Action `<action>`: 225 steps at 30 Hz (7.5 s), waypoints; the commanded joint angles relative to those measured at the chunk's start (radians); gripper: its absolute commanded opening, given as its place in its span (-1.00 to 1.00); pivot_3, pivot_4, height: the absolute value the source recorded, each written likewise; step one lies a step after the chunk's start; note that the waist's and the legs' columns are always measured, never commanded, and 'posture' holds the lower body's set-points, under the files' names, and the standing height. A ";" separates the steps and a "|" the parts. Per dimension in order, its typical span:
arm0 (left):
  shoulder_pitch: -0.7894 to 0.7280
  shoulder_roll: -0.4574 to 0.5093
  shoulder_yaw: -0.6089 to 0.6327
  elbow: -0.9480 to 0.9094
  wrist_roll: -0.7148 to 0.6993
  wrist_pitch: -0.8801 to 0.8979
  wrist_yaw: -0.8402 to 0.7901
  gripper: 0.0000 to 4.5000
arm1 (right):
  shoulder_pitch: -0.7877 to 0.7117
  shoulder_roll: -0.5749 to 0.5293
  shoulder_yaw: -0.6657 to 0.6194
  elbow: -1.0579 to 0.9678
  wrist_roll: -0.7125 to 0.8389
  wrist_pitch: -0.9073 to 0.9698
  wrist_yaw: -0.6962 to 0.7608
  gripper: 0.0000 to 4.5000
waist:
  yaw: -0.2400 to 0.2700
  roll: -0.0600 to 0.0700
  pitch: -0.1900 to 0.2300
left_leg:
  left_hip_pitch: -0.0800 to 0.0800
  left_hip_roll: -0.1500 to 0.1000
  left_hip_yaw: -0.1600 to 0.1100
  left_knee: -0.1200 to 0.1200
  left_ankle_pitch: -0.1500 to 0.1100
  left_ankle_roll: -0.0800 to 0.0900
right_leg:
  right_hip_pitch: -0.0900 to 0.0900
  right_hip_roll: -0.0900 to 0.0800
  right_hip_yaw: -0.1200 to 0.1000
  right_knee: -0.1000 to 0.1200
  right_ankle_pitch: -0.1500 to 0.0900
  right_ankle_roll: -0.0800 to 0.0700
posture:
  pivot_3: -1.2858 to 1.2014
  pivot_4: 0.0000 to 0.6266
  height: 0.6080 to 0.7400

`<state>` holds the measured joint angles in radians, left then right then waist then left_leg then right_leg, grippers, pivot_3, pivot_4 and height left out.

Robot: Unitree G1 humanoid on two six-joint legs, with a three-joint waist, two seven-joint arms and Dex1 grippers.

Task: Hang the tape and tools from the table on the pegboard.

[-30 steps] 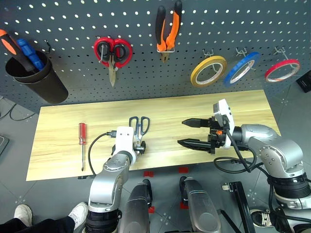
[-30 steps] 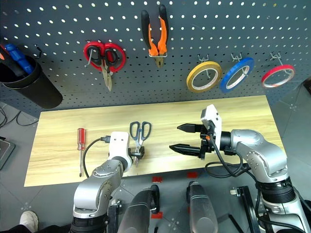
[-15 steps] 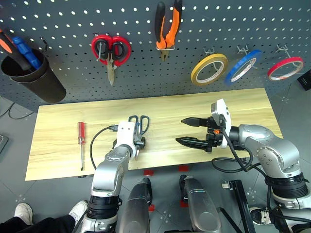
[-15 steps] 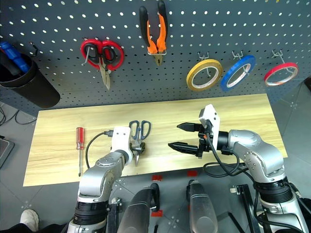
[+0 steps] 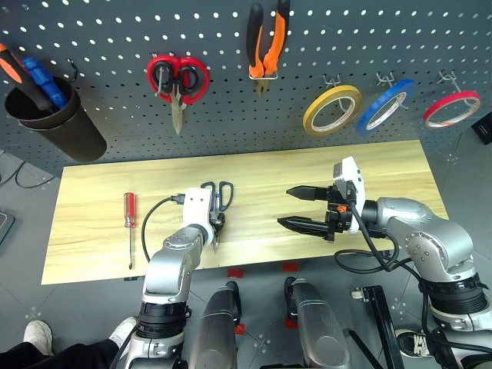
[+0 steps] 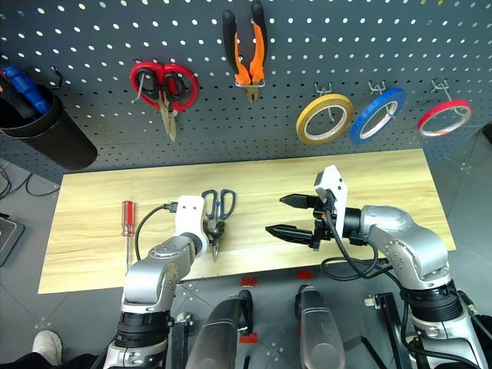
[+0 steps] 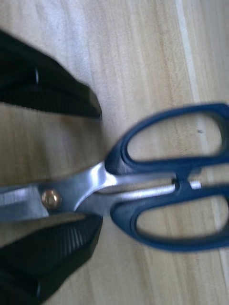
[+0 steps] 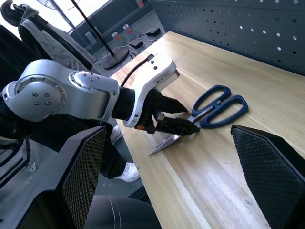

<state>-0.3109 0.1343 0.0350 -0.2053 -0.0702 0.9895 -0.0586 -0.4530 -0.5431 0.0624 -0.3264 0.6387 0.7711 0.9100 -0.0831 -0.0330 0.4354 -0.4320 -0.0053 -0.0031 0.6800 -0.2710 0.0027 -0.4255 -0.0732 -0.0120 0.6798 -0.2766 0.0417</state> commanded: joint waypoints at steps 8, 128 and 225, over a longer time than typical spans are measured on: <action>0.031 0.011 0.002 0.024 -0.021 0.005 -0.037 -0.69 | -0.004 0.000 -0.005 -0.013 0.005 -0.020 -0.002 1.00 | 0.000 0.000 0.000 | 0.000 0.000 0.000 0.000 0.000 0.000 | 0.000 0.000 0.000 0.000 0.000 0.000 | -0.11 0.53 1.00; 0.296 0.271 0.440 -0.176 -0.153 -0.080 -0.112 0.98 | -0.105 0.119 0.160 -0.102 0.000 -0.114 -0.136 1.00 | 0.003 0.001 -0.114 | 0.005 0.000 0.000 0.002 0.001 -0.001 | 0.005 0.002 0.001 0.001 0.000 -0.001 | -0.06 0.36 1.00; -0.296 0.505 0.220 -0.457 0.273 -0.243 0.056 -0.59 | -0.261 0.265 -0.227 -0.126 0.388 0.007 -0.495 1.00 | 0.036 -0.013 -0.167 | -0.007 0.000 0.003 0.000 0.008 -0.012 | -0.010 0.002 -0.001 0.003 0.001 -0.001 | -0.05 -0.43 1.00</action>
<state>-0.5649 0.6278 0.2375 -0.6969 0.1785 0.8287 -0.0281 -0.6890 -0.2761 -0.1561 -0.4298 1.0044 0.7984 0.4260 -0.0473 -0.0457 0.2688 -0.4387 -0.0055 -0.0004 0.6801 -0.2632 -0.0095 -0.4358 -0.0708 -0.0133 0.6829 -0.2755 0.0407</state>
